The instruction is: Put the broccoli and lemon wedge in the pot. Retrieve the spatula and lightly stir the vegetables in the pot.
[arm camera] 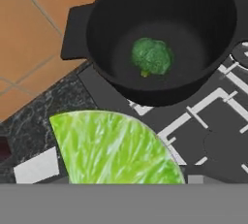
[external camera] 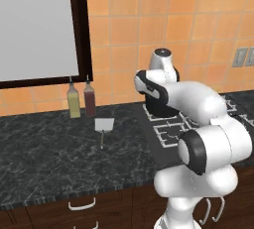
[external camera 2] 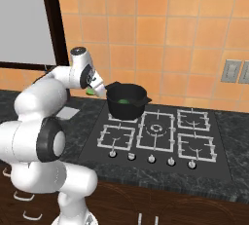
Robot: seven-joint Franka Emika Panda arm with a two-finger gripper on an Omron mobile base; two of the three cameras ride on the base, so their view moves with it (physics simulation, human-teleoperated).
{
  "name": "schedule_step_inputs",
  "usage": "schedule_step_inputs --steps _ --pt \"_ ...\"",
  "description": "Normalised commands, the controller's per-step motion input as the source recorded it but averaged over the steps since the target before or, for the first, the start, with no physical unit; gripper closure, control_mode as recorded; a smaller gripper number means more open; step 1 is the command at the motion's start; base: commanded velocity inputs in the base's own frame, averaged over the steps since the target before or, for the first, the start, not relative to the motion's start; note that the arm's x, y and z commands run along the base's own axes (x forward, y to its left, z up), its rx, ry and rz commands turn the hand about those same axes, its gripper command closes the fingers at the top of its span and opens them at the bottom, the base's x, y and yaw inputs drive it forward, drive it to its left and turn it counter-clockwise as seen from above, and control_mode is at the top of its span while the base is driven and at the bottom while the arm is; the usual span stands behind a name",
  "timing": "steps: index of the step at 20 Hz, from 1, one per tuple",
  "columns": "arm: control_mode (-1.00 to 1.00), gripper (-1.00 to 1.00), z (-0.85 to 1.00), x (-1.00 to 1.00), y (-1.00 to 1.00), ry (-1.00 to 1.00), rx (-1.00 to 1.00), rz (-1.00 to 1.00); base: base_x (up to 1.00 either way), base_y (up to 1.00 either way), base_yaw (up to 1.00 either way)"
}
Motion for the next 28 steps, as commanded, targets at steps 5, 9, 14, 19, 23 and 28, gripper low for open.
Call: schedule_step_inputs --steps 5,9,14,19,23,28 --pt "-1.0 1.0 0.16 0.95 -0.56 0.05 0.0 -0.04 0.0 0.0 0.0" --pt "-1.0 1.0 -0.53 0.74 -0.61 0.0 -0.01 -0.02 0.0 0.0 0.0" --pt "-1.0 1.0 -0.73 0.32 -0.51 0.0 -0.05 -0.03 0.0 0.0 0.0" --pt "-1.0 1.0 -0.48 0.33 -0.29 0.0 -0.06 -0.02 0.0 0.0 0.0" --pt "-1.0 1.0 -0.35 0.21 -0.11 0.0 -0.02 0.0 0.0 0.0 0.0" --pt "-1.0 -1.0 -0.31 0.0 -0.09 0.0 0.0 0.0 0.0 0.0 0.0"
